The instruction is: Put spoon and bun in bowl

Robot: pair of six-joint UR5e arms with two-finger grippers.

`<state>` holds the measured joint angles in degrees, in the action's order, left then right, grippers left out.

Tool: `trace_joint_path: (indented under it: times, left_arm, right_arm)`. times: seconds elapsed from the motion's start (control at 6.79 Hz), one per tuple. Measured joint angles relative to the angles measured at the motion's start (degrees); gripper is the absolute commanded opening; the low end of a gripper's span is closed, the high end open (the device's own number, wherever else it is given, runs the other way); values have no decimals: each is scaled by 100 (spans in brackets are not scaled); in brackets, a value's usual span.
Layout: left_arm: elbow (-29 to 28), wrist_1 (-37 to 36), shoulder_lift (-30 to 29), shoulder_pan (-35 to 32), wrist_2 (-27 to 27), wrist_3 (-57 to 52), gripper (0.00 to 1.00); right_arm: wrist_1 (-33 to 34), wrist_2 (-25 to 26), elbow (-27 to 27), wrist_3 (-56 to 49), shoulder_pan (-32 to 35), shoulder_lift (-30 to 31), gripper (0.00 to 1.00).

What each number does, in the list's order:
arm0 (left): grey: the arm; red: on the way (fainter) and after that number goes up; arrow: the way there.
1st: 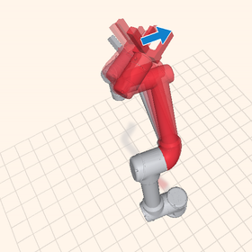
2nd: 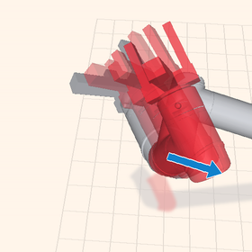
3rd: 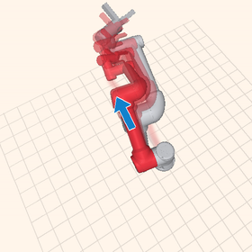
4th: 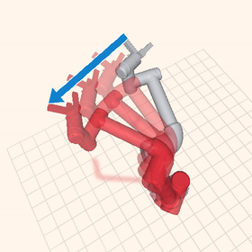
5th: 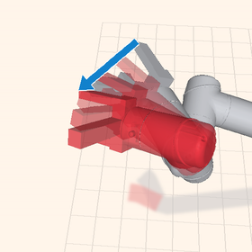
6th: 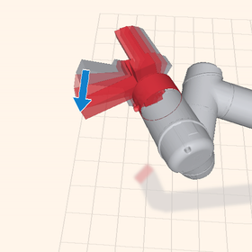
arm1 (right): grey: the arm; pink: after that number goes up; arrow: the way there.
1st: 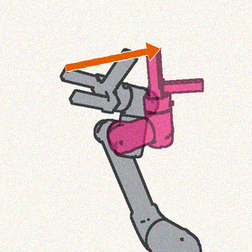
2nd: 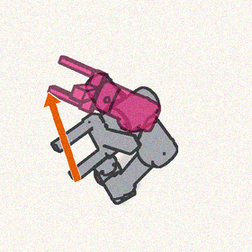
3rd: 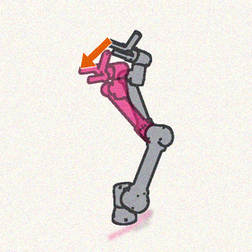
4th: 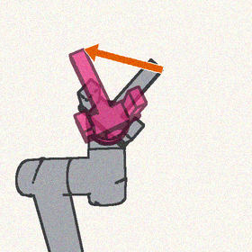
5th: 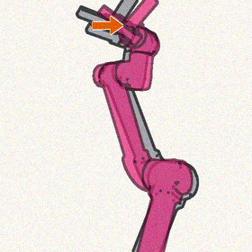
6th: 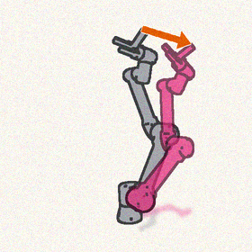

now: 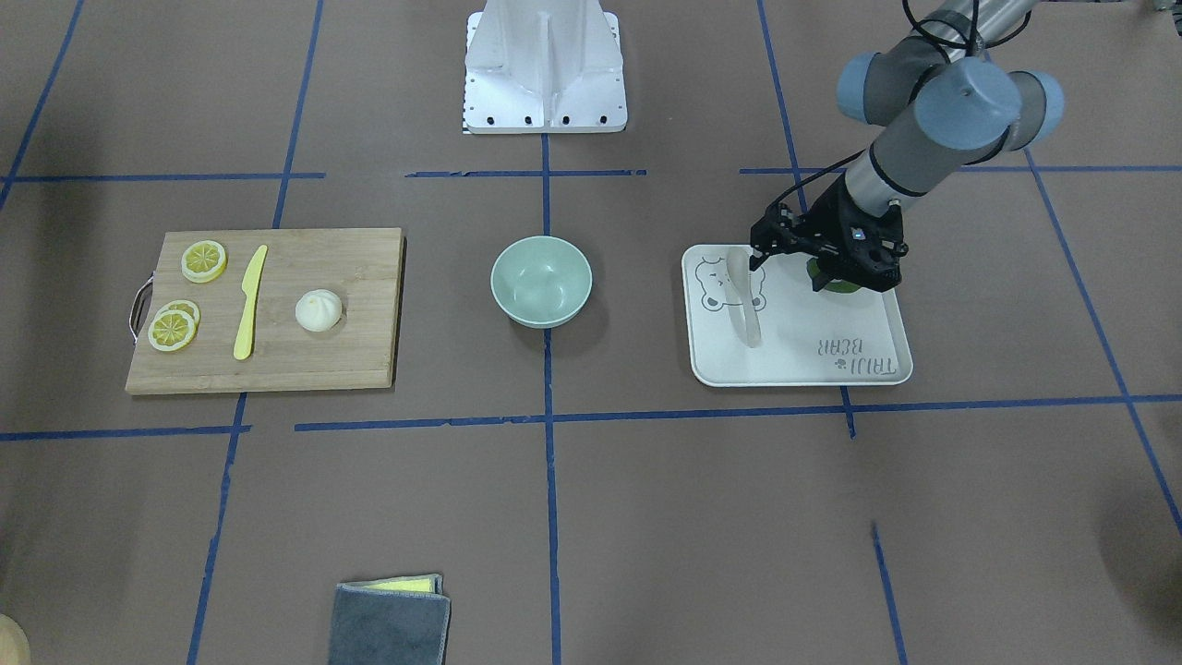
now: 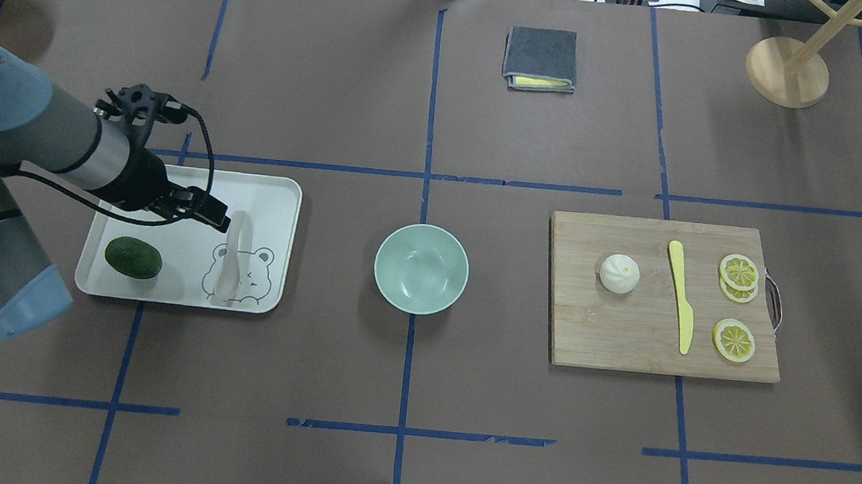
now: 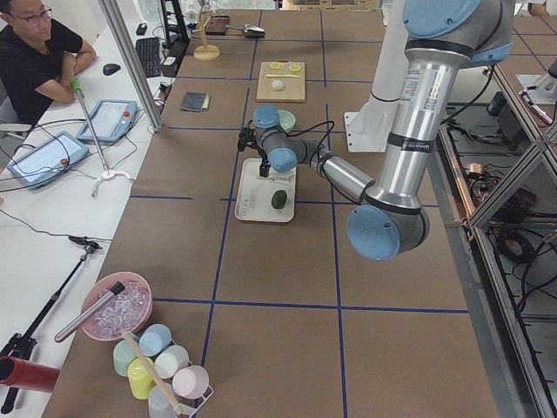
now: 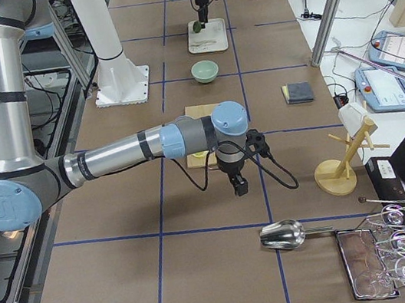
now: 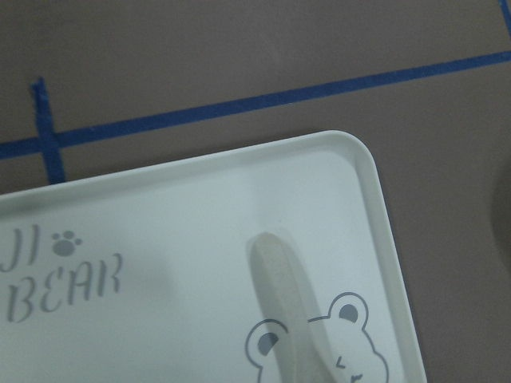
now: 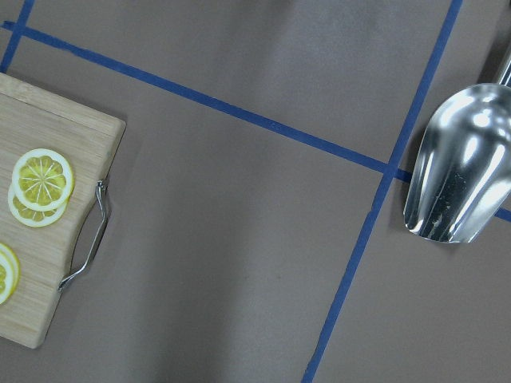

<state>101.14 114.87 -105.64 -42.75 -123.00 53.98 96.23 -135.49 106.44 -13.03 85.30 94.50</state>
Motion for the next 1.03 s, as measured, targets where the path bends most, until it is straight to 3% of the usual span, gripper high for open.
trace_joint_path:
  times: [0.29, 0.74, 0.88, 1.03]
  left_arm:
    - [-303, -401, -260, 110, 477, 134, 97]
    - [-594, -455, -428, 269, 700, 279, 92]
    - [-643, -496, -502, 439, 756, 471, 87]
    - [-681, -581, -573, 544, 823, 574, 60]
  right_arm:
    - [11, -143, -27, 10, -2, 6, 100]
    - [10, -207, -39, 15, -5, 17, 100]
    - [10, -207, -41, 18, -5, 31, 100]
    - [10, -207, -47, 19, -5, 38, 100]
